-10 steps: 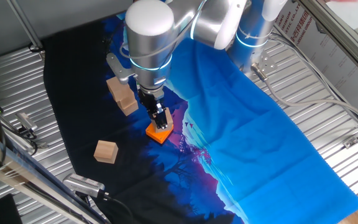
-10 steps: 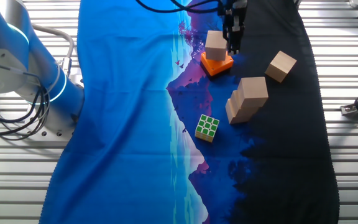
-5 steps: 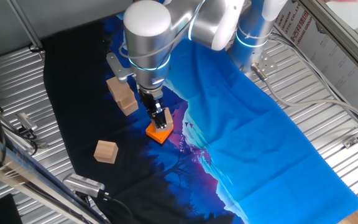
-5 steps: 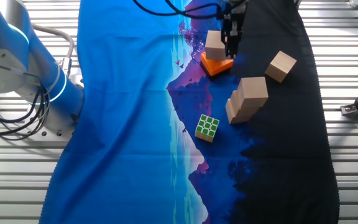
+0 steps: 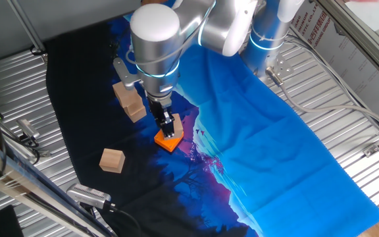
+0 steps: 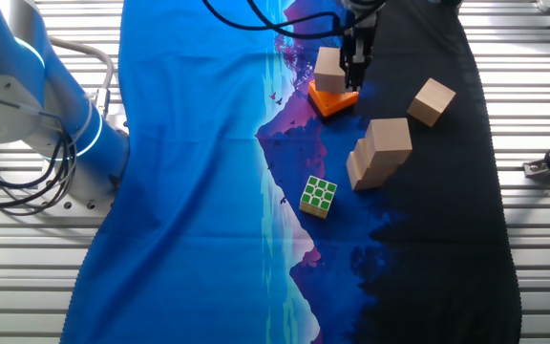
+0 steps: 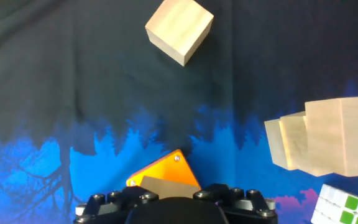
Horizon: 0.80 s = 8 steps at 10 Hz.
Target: Stack the blocks in a vertical line of five
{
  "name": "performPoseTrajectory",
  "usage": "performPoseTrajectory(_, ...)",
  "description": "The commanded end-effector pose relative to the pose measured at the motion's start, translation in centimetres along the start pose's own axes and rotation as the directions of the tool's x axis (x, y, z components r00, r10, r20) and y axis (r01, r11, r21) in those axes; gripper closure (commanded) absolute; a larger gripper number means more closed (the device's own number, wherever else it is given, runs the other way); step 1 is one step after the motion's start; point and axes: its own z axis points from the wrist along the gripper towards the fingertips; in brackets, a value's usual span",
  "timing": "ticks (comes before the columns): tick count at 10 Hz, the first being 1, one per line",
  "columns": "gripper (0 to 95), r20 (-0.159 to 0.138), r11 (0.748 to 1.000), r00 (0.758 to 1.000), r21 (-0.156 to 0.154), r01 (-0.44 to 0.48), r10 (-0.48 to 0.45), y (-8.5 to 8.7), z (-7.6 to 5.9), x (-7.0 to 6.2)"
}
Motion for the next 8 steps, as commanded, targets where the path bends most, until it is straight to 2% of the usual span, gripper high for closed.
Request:
performPoseTrajectory(1,95.0,-0.005,1.0,1.0,0.0,-0.008,0.008,-0.04,-0.11,0.04)
performPoseTrajectory(5,95.0,-0.022,1.0,1.0,0.005,-0.016,0.016,-0.04,-0.11,0.04)
performPoseTrajectory(8,95.0,-0.025,1.0,1.0,0.004,-0.015,0.015,-0.04,-0.11,0.04)
